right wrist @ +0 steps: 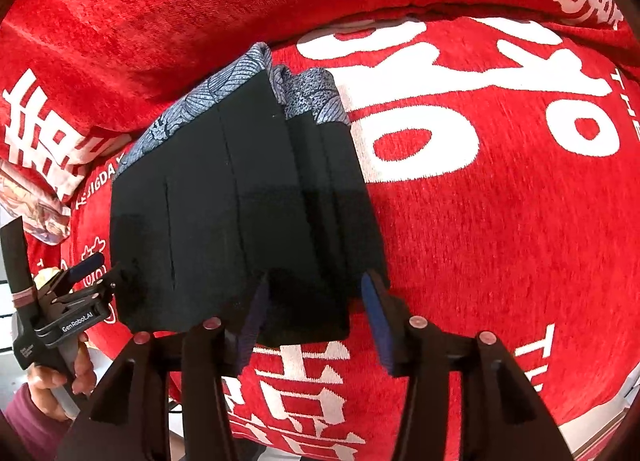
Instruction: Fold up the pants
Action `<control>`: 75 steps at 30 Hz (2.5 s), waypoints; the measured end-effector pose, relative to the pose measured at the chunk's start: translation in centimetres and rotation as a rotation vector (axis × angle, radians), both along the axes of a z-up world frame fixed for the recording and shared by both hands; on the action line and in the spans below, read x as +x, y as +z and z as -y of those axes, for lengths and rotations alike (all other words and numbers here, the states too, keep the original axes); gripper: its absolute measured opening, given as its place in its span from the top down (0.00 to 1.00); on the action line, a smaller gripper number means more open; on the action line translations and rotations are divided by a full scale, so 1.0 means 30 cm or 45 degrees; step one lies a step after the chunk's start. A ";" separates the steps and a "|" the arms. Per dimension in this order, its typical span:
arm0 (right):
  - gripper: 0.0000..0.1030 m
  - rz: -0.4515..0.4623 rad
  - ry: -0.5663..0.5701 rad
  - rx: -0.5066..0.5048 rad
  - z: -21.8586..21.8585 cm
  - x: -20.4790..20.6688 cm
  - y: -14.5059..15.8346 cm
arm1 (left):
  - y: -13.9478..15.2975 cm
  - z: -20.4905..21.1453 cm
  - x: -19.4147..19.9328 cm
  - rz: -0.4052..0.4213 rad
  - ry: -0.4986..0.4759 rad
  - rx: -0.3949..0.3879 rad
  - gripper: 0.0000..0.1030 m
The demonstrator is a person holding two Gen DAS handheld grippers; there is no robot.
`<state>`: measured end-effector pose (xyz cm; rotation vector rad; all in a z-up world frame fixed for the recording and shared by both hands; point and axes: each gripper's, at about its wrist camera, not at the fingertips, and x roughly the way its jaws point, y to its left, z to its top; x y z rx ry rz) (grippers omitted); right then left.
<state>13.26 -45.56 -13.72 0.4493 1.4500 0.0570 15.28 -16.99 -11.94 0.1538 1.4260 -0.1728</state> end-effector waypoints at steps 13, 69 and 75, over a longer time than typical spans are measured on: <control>0.22 0.032 0.007 0.081 0.051 0.028 0.000 | 0.004 -0.062 0.048 -0.022 0.024 -0.156 0.00; 0.43 -0.032 -0.030 0.469 0.054 -0.193 -0.165 | -0.072 -0.230 -0.195 -0.144 0.148 -0.346 0.07; 0.41 -0.030 -0.028 0.278 0.056 -0.207 -0.109 | -0.001 -0.195 -0.225 -0.088 0.128 -0.198 0.06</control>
